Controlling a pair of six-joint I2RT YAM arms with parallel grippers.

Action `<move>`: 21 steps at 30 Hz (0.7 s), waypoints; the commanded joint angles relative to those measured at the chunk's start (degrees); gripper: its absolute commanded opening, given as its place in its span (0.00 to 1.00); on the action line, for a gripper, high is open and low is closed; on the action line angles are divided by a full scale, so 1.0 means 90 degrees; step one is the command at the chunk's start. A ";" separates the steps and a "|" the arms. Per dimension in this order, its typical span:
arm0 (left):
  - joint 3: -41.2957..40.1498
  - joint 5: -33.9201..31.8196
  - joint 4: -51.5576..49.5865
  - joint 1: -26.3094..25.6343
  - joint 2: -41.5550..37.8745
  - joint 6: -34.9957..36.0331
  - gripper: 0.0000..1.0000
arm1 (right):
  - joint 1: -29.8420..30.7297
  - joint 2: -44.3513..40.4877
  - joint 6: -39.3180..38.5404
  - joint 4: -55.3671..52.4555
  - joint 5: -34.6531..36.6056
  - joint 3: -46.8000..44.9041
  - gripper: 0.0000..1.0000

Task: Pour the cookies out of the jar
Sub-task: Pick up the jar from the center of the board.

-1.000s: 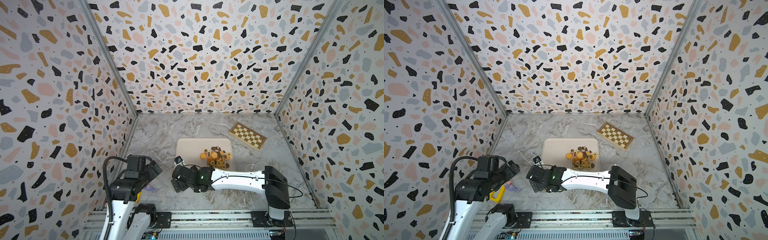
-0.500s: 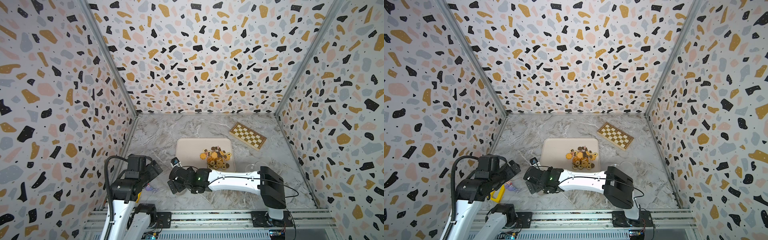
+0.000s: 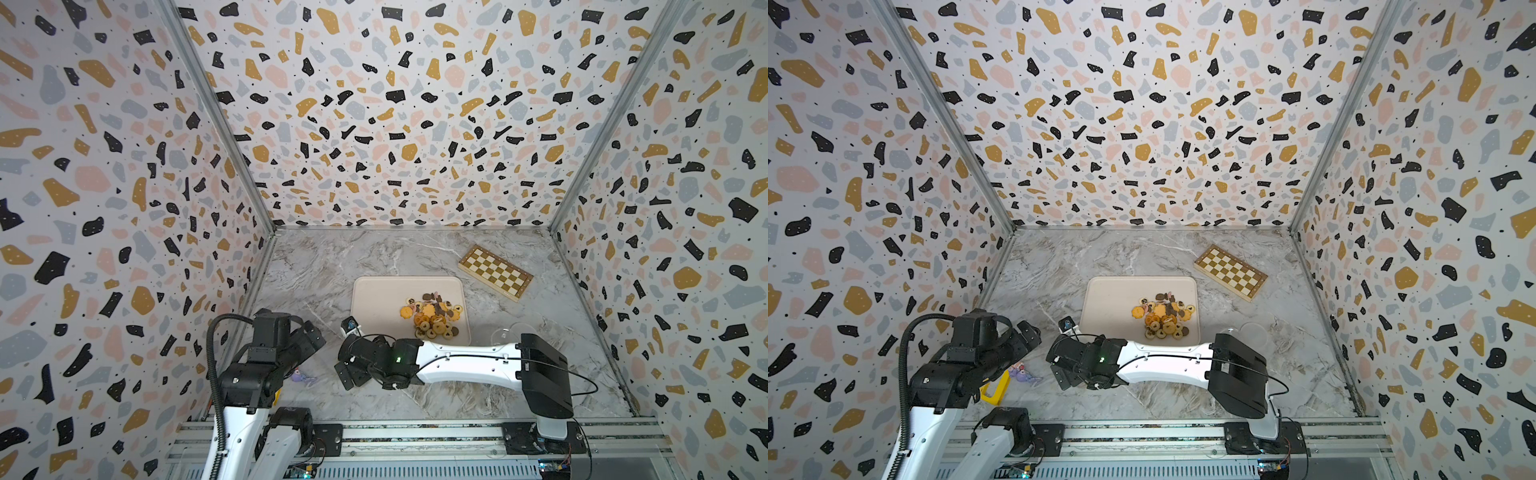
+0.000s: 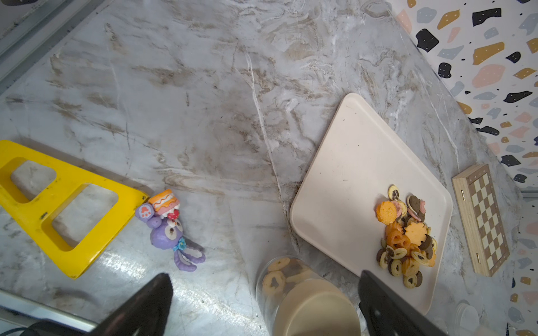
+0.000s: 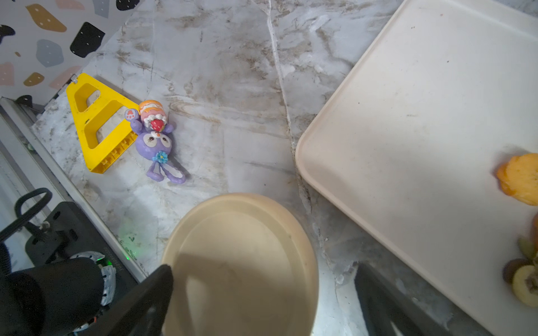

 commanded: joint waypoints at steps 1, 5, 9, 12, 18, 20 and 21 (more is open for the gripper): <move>0.0108 0.0015 0.0061 0.0040 0.0006 0.0087 0.99 | 0.0045 0.0077 -0.0120 -0.0407 -0.0017 0.0325 0.99; -0.0027 0.0160 0.0146 0.0038 -0.0060 -0.0025 0.99 | 0.0088 0.0318 -0.0199 -0.0482 -0.0070 0.0532 0.99; -0.0078 0.0292 0.0149 0.0038 -0.0065 -0.0052 0.99 | 0.0230 0.0165 -0.0192 -0.0467 0.0182 0.0572 0.99; -0.0077 0.0276 0.0129 0.0043 -0.0085 -0.0049 0.99 | 0.0241 -0.0066 -0.0195 -0.0484 0.0363 0.0539 0.99; -0.0086 0.0198 0.0055 0.0039 -0.0115 -0.0094 0.99 | 0.0221 0.0376 -0.0287 -0.0699 0.0375 0.0793 1.00; -0.0150 0.0236 0.0062 0.0043 -0.0159 -0.0198 0.99 | 0.0235 0.0565 -0.0251 -0.0718 0.0447 0.0809 1.00; -0.0178 0.0275 0.0074 0.0039 -0.0186 -0.0245 0.99 | 0.0236 0.0599 -0.0217 -0.0707 0.0490 0.0790 1.00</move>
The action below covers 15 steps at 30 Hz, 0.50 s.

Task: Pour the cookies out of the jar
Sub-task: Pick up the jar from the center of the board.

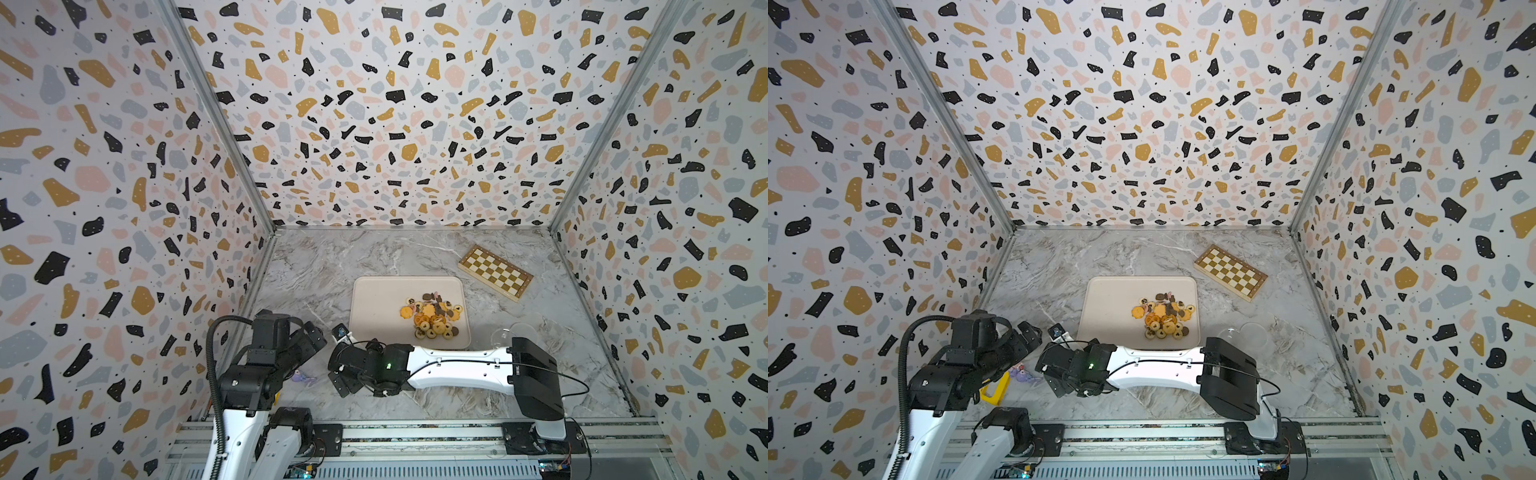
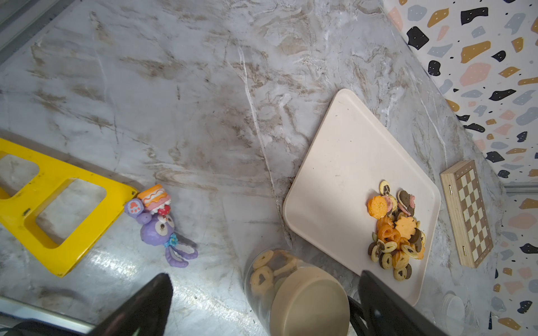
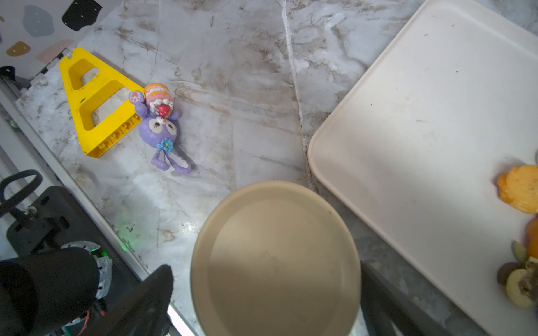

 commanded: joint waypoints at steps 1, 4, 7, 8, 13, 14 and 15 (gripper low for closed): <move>-0.0154 0.0106 0.0091 0.0038 -0.0100 -0.0153 0.99 | 0.0022 0.0170 0.0026 -0.0193 0.0240 0.0127 1.00; -0.0175 0.0112 0.0100 0.0039 -0.0087 -0.0154 0.99 | -0.0002 0.0222 0.0039 -0.0113 0.0330 0.0099 1.00; -0.0213 0.0120 0.0129 0.0039 -0.0078 -0.0163 0.99 | -0.0041 0.0312 0.0039 -0.0122 0.0344 0.0094 0.99; -0.0254 0.0146 0.0167 0.0039 -0.0092 -0.0183 0.99 | -0.0042 0.0312 0.0055 -0.0099 0.0375 0.0066 0.98; -0.0410 0.0232 0.0271 0.0038 -0.0076 -0.0184 0.99 | -0.0081 0.0158 0.0054 0.0174 0.0288 -0.0184 0.89; -0.0419 0.0220 0.0267 0.0038 -0.0060 -0.0171 0.99 | -0.0089 0.0123 0.0058 0.0204 0.0289 -0.0224 0.89; -0.0426 0.0210 0.0260 0.0039 -0.0050 -0.0168 0.99 | -0.0095 0.0093 0.0060 0.0231 0.0279 -0.0256 0.88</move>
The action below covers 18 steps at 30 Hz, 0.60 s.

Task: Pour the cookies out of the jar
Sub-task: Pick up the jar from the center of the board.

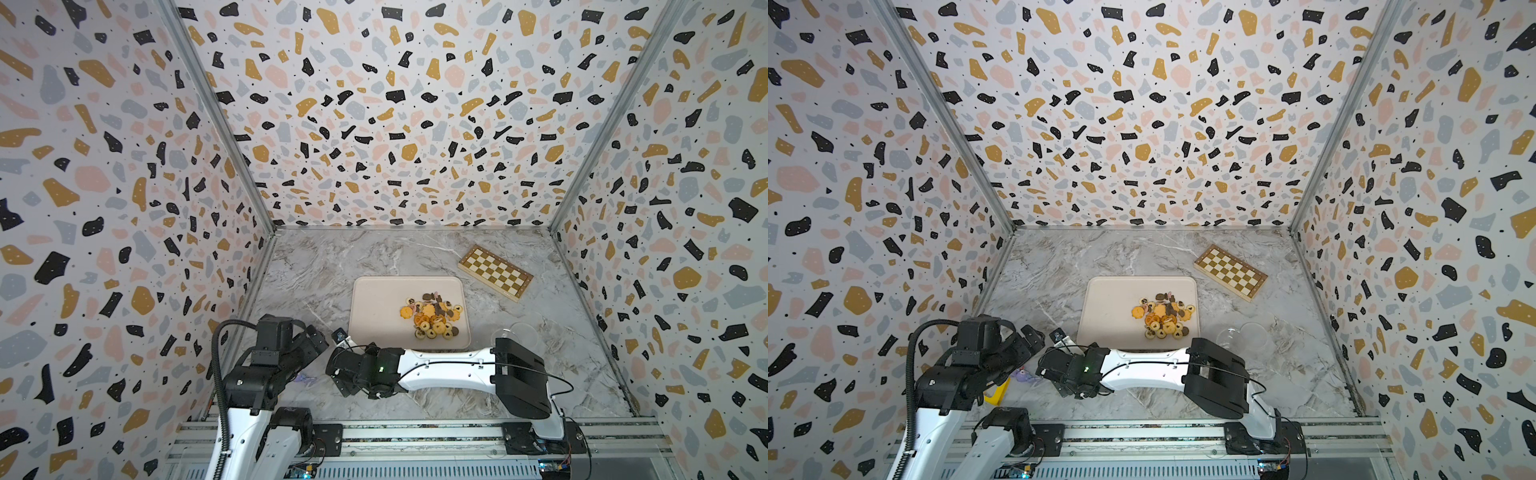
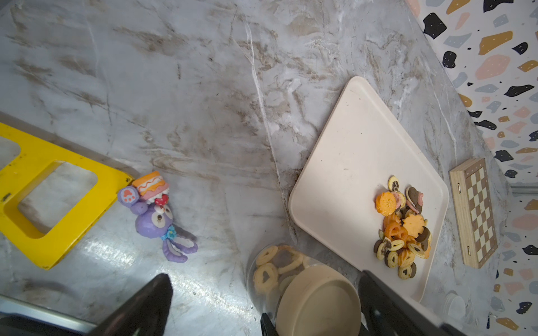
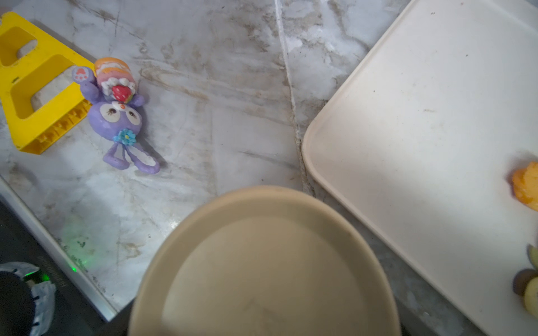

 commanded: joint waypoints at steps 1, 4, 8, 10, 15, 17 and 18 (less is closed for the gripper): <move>-0.0035 0.0059 0.0167 0.0041 -0.0006 -0.0007 0.99 | -0.0072 -0.0329 0.0034 0.0025 0.0084 -0.0174 0.86; -0.0060 0.0091 0.0211 0.0038 -0.0037 -0.0003 0.99 | -0.0098 -0.0537 0.0099 0.0136 0.0041 -0.0366 0.78; -0.0044 0.0460 0.0475 0.0041 -0.0001 0.0120 0.98 | -0.0155 -0.1257 0.0288 0.0385 0.0046 -0.0843 0.70; 0.0008 0.0721 0.0711 0.0039 0.0015 0.0181 0.97 | -0.0243 -0.1807 0.0451 0.0400 0.0021 -0.1092 0.65; 0.0117 0.2041 0.1892 0.0038 -0.0150 0.0731 0.97 | -0.0823 -0.3367 0.0923 -0.0028 -0.0276 -0.1601 0.61; -0.0063 0.3431 0.2945 0.0038 -0.0155 0.0844 0.94 | -0.1199 -0.4067 0.1068 -0.0179 -0.0585 -0.1795 0.61; -0.0313 0.4296 0.3798 0.0024 -0.0107 0.0599 0.93 | -0.1473 -0.4405 0.1084 -0.0193 -0.0858 -0.1879 0.60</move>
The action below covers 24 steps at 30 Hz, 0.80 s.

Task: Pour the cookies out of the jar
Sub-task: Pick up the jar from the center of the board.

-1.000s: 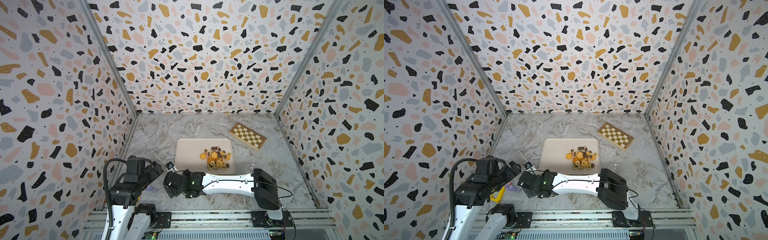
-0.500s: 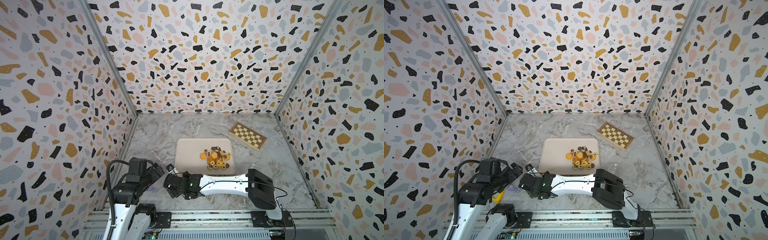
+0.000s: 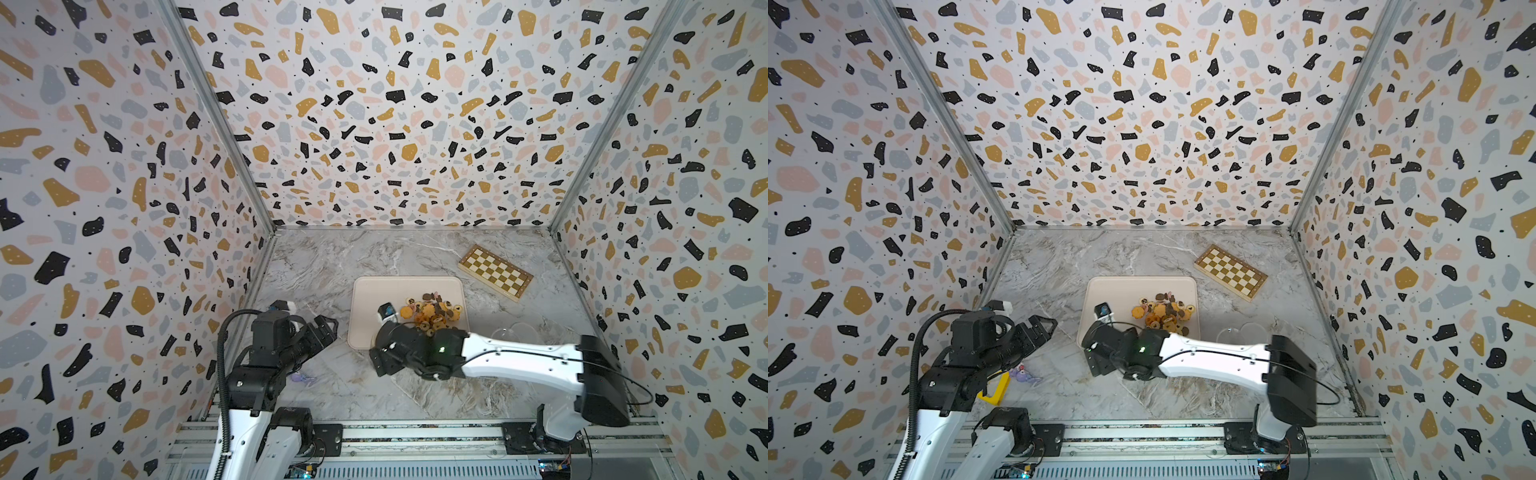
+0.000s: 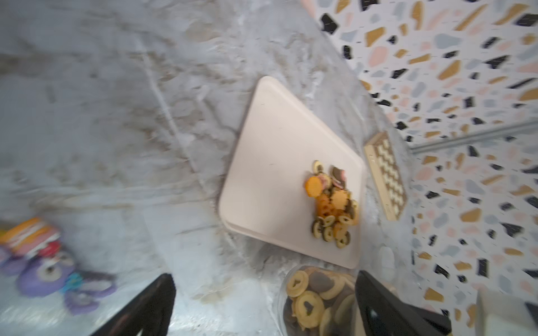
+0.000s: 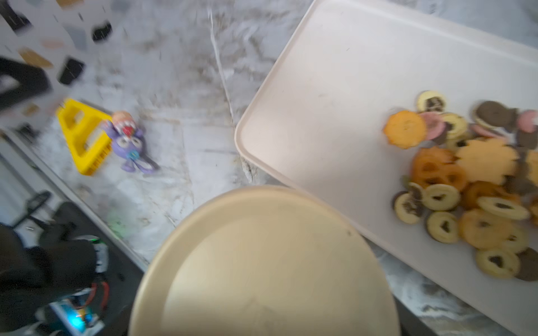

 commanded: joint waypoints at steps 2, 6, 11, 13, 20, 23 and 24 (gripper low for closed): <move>-0.0853 0.3104 0.3786 -0.0057 0.0079 -0.0705 0.89 | -0.0974 -0.1607 0.0358 -0.0049 -0.0801 0.0062 0.60; -0.1379 0.3392 0.5000 -0.0612 -0.0176 -0.0645 0.89 | -0.1894 -0.2170 0.0171 -0.0416 -0.1988 0.0340 0.59; -0.1357 0.2336 0.4301 -0.2433 -0.0801 0.1285 0.89 | -0.2923 -0.2435 0.0140 -0.0378 -0.4007 0.0403 0.58; -0.1309 0.1787 0.3999 -0.3054 -0.0820 0.2055 0.90 | -0.3023 -0.2486 0.0199 -0.0263 -0.4573 0.0401 0.58; -0.1155 0.0956 0.3851 -0.4115 -0.0192 0.3878 0.99 | -0.2916 -0.2729 0.0692 0.0265 -0.5626 0.0134 0.58; -0.0948 0.0538 0.3780 -0.4240 0.0307 0.4400 0.99 | -0.2615 -0.2705 0.0700 0.0197 -0.5448 0.0142 0.59; -0.0927 0.0374 0.3854 -0.4241 0.0366 0.4488 0.99 | -0.2517 -0.2706 0.0704 0.0165 -0.5382 0.0147 0.59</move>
